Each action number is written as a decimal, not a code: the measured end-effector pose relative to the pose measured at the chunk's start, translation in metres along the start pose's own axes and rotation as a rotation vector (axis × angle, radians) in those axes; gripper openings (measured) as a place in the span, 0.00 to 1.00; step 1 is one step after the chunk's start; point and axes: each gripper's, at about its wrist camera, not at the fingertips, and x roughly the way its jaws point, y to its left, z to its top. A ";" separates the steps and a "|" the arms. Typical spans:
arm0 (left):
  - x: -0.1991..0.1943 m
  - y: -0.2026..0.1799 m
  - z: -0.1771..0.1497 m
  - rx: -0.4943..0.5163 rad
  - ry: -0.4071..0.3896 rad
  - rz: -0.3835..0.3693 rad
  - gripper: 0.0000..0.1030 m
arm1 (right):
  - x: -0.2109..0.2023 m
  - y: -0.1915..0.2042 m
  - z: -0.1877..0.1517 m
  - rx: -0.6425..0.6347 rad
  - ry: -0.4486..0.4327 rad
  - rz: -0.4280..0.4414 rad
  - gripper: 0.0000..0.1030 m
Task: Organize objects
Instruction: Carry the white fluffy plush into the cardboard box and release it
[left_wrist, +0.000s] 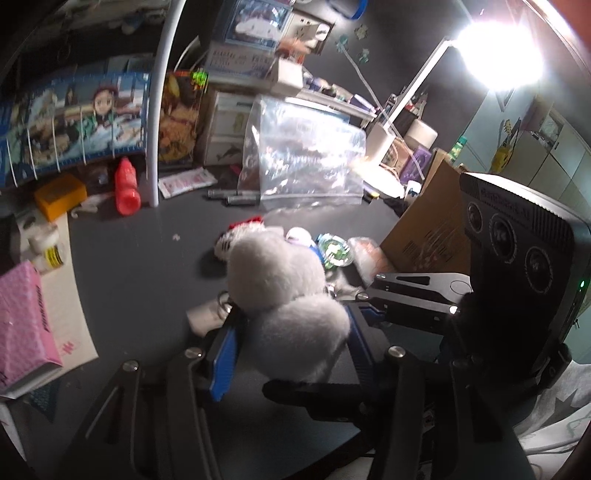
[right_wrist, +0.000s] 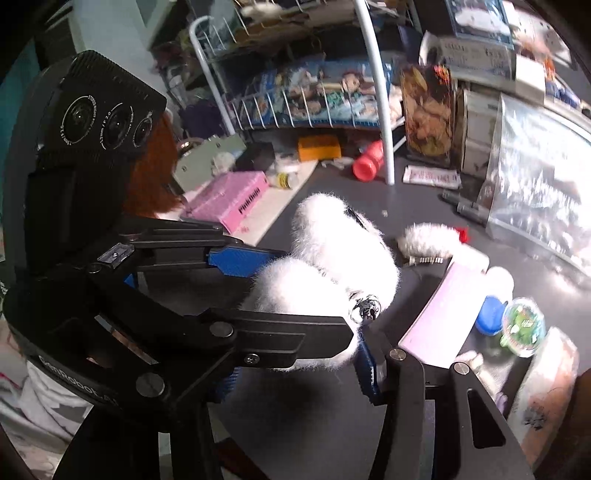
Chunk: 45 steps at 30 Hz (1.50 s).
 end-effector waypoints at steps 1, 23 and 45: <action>-0.003 -0.003 0.003 0.004 -0.004 0.000 0.49 | -0.005 0.002 0.003 -0.005 -0.006 -0.001 0.46; -0.021 -0.142 0.106 0.255 -0.124 -0.081 0.49 | -0.161 -0.026 0.037 -0.052 -0.198 -0.259 0.46; 0.098 -0.251 0.148 0.345 0.067 -0.268 0.49 | -0.255 -0.133 -0.011 0.191 -0.171 -0.426 0.46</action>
